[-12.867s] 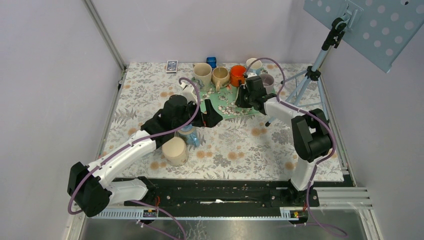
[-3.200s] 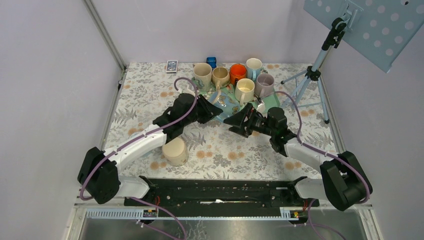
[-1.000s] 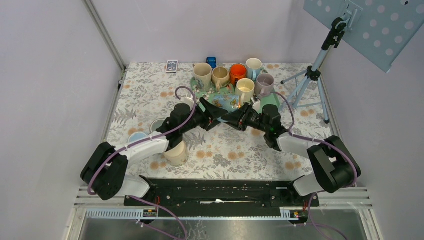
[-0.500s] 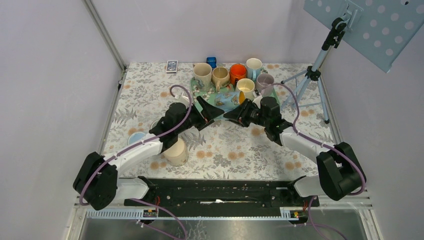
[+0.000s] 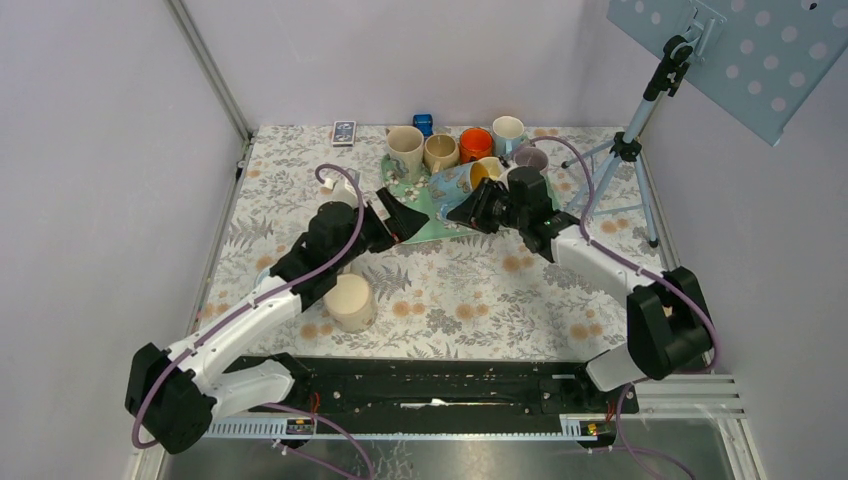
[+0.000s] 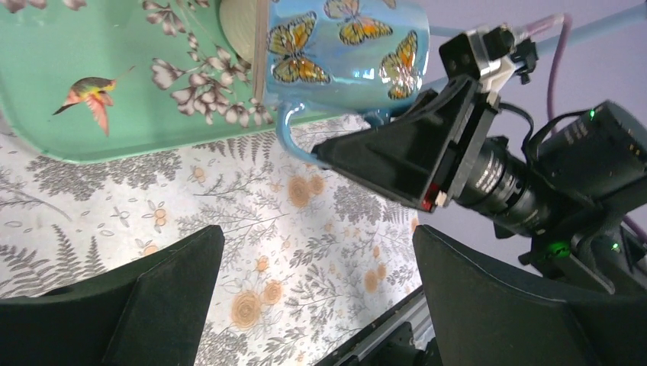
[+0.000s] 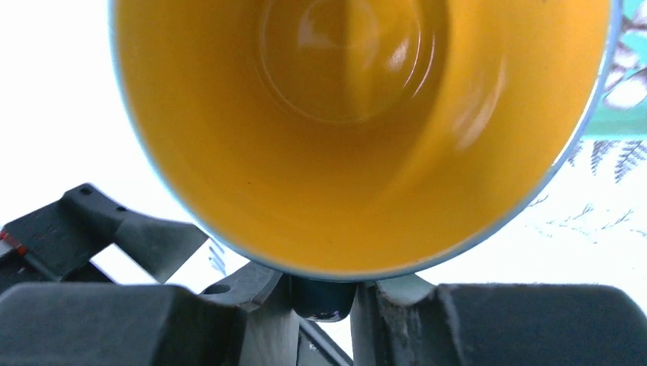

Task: Turn the mug right side up
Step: Turn over the cup at the center of the board, then place the cup on the tray.

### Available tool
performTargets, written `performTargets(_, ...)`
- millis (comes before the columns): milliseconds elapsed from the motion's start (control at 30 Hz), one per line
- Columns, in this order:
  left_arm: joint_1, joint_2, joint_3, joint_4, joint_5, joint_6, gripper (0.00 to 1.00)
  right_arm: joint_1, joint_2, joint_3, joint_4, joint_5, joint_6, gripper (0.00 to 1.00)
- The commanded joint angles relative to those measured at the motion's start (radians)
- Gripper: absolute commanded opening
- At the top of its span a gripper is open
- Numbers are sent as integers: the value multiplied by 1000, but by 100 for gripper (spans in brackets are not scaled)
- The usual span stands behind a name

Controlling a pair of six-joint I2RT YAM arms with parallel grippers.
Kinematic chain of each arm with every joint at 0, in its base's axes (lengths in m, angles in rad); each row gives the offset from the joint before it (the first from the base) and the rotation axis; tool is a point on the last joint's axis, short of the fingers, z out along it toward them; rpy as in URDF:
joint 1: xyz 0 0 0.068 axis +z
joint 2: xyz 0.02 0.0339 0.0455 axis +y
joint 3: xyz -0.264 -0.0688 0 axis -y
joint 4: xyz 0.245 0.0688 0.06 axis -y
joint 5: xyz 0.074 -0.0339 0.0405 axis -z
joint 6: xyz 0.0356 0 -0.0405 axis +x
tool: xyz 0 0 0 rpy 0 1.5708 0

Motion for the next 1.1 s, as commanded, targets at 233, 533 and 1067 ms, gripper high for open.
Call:
performTargets(233, 21, -71, 29, -93, -75, 96, 99, 5, 192, 328, -160, 106, -264, 0)
performTargets(533, 37, -86, 27, -107, -72, 100, 99, 12, 314, 481, -332, 215, -404, 0)
performTargets(1067, 49, -110, 22, -131, -71, 108, 99, 127, 420, 514, -355, 520, -536, 0)
